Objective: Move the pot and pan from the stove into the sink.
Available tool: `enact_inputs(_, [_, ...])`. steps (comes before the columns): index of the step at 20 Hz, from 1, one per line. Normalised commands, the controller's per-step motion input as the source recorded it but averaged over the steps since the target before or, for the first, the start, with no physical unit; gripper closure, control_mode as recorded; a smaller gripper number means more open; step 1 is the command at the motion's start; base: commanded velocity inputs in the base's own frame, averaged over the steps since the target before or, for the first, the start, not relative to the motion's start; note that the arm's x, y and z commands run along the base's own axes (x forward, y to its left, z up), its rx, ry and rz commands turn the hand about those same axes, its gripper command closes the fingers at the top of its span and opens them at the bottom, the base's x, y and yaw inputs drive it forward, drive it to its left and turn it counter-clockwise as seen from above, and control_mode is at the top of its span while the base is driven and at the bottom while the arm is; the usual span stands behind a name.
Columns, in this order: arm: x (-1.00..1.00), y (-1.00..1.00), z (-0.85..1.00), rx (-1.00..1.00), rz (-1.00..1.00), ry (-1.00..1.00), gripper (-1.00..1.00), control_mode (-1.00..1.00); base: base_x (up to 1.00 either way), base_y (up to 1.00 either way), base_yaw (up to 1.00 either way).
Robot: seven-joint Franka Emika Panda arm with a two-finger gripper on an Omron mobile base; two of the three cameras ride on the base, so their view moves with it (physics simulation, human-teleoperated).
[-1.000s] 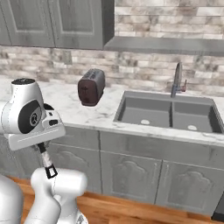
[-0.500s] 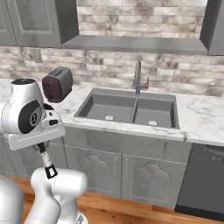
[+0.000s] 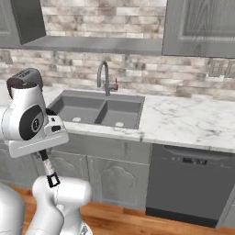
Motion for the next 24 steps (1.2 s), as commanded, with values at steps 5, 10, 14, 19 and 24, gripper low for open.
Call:
enact_inputs(5, [0.00, 0.00, 0.00, 0.00, 0.00, 0.00, 1.00, 1.00, 0.01, -0.89, -0.02])
enact_inputs(10, [0.00, 0.00, 0.00, 0.00, 0.00, 0.00, 1.00, 1.00, -0.03, -0.64, -0.03])
enact_inputs(14, [0.00, 0.00, 0.00, 0.00, 0.00, 0.00, 1.00, 1.00, -0.02, -0.09, -0.03])
enact_inputs(19, [0.00, 0.00, 0.00, 0.00, 0.00, 0.00, 1.00, 1.00, 0.65, -0.13, 0.00])
enact_inputs(24, [0.00, 0.00, 0.00, 0.00, 0.00, 0.00, 1.00, 1.00, 0.91, -0.10, 0.00])
